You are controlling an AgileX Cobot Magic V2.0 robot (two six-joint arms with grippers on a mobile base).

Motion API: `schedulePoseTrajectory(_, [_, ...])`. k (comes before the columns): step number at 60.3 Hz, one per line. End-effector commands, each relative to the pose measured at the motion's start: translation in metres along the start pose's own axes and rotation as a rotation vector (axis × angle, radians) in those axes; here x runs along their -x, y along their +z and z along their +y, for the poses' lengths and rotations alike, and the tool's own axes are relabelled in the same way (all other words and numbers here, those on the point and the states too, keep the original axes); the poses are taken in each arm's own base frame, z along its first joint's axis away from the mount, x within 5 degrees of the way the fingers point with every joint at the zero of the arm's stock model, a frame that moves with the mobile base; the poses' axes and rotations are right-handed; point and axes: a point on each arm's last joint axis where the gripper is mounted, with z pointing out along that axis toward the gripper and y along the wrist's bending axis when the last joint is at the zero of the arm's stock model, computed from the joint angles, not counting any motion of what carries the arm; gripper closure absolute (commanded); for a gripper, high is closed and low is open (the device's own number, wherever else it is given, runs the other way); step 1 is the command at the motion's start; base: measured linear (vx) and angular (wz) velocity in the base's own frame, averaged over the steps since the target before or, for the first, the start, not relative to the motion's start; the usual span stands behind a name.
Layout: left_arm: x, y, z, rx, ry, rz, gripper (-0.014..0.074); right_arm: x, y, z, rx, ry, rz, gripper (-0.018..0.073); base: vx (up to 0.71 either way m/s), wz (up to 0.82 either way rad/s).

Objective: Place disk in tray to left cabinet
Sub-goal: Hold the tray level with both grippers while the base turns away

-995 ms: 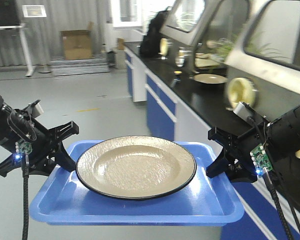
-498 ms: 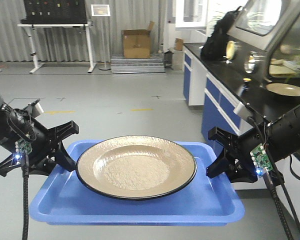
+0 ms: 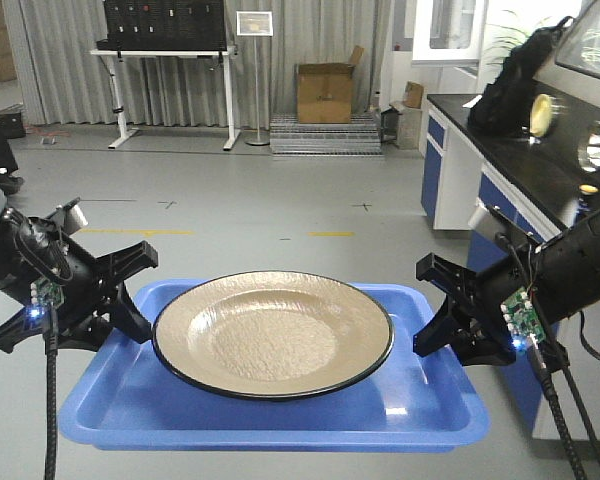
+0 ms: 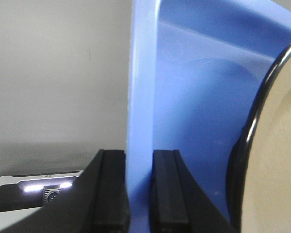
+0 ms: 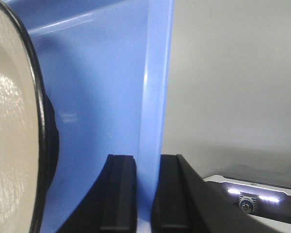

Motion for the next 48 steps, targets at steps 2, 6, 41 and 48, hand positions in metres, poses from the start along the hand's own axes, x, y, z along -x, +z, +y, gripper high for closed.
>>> schedulePoseTrajectory(2, [-0.0124,-0.0297,-0.0347,-0.182,-0.005,-0.031,0.0596,-0.0035,-0.0262,0.0338,0.164,-0.013,-0.08,0.0564,0.46,0.14])
schedulePoseTrajectory(6, [-0.0125,-0.0295,-0.035,-0.182,-0.004,-0.03,0.0596,-0.0035,-0.0262,0.0338,0.164,-0.013,-0.08,0.0564,0.48,0.14])
schedulePoseTrajectory(41, [-0.0127,-0.0294,-0.0353,-0.182,-0.003,-0.029,0.0596,-0.0036,-0.0262,0.0338,0.165,-0.013,-0.078,0.0564,0.55,0.09])
schedulePoseTrajectory(48, [-0.0127,-0.0294,-0.0353,-0.182,-0.003,-0.029,0.0596,-0.0036,-0.0262,0.0338,0.165,-0.013,-0.078,0.0564,0.6,0.04])
